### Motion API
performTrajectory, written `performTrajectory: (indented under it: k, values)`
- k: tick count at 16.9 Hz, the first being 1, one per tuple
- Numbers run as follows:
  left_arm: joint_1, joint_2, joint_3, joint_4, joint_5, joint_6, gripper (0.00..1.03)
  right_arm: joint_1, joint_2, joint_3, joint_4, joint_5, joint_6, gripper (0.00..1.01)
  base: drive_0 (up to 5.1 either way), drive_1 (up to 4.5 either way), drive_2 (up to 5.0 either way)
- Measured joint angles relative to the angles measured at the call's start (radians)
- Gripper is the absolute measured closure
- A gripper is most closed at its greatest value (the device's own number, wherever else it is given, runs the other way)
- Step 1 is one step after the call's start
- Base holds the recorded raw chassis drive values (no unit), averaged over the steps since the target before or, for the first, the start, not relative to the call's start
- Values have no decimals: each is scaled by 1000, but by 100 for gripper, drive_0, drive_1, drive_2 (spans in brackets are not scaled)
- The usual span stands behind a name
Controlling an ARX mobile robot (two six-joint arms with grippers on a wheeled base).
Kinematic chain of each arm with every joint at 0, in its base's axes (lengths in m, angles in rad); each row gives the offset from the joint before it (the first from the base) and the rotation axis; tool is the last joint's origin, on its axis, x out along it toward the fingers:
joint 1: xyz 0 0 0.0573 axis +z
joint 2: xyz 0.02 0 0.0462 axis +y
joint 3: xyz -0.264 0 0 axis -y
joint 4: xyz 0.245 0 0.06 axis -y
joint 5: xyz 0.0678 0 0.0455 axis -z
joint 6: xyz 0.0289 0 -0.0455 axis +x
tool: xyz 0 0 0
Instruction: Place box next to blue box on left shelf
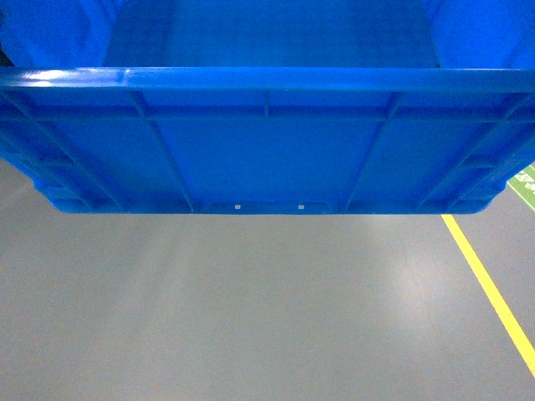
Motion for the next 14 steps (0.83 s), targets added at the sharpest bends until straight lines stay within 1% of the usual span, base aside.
performTrajectory:
  k: [2, 3, 14]
  values:
    - [0, 0, -1, -4, 1, -5, 95, 0, 0, 0, 2, -1, -2, 94, 20, 446, -405]
    - [0, -2, -1, 0, 0, 0, 95, 0, 0, 0, 2, -1, 1, 94, 0, 426, -426]
    - [0, -1, -2, -3, 0, -2, 95, 0, 0, 0, 0, -2, 0, 94, 2, 427, -424]
